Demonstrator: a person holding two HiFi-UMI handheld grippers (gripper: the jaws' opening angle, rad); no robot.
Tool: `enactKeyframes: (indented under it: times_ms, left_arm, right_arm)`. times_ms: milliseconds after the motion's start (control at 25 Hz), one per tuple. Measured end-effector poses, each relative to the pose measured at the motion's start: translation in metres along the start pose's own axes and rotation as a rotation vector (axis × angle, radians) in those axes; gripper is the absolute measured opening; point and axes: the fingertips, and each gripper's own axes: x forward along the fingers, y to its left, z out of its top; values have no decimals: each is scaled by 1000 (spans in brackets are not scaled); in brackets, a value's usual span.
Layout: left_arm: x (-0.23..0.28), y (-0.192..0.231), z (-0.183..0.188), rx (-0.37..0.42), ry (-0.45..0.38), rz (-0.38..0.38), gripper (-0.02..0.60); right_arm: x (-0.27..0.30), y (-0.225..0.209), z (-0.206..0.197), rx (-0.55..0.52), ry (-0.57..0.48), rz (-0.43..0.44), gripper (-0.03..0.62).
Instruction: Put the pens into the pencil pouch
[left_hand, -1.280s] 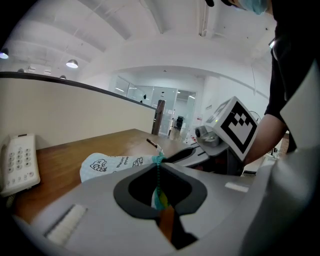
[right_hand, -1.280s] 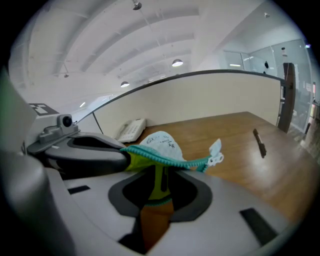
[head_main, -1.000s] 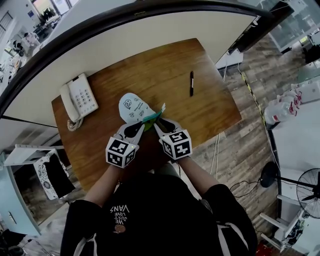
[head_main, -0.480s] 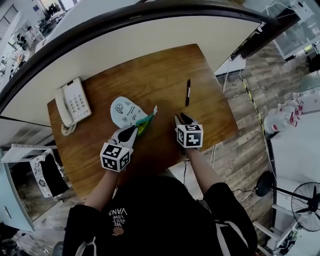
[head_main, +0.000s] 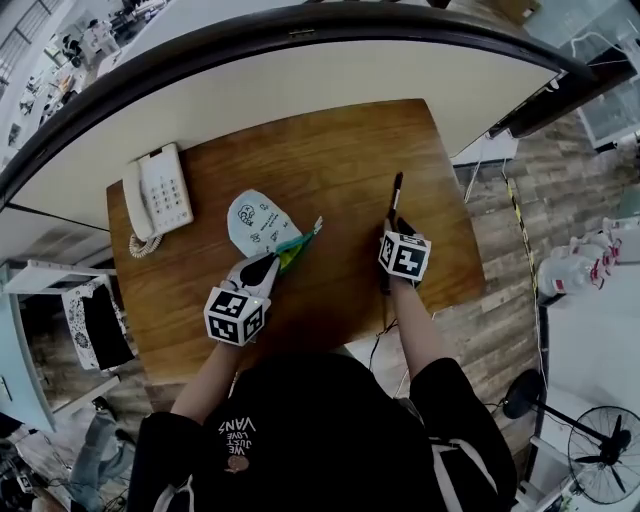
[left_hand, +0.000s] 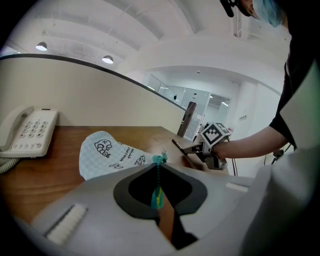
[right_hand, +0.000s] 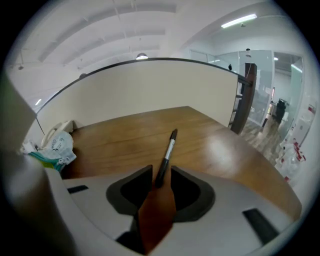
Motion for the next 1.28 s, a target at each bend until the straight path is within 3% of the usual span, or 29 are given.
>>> enactKeyframes:
  times_ms: [240,600,1040,1280]
  left_arm:
    - [-2,6,-2,-6,6,8,25]
    - [-6,8,-3,11,17,-27,25]
    - [-15,4,-4,36,10,-104,25]
    - [-23,-1,-4,63,16,-151,25]
  right_arm:
    - [9,-4,-6,-33,33,-46,65]
    - [-24,17,-18,-48,-12,-25,51]
    - [-109,95,-84,5,-43,80,51]
    - [-145,141,-101,16,-63,135,51]
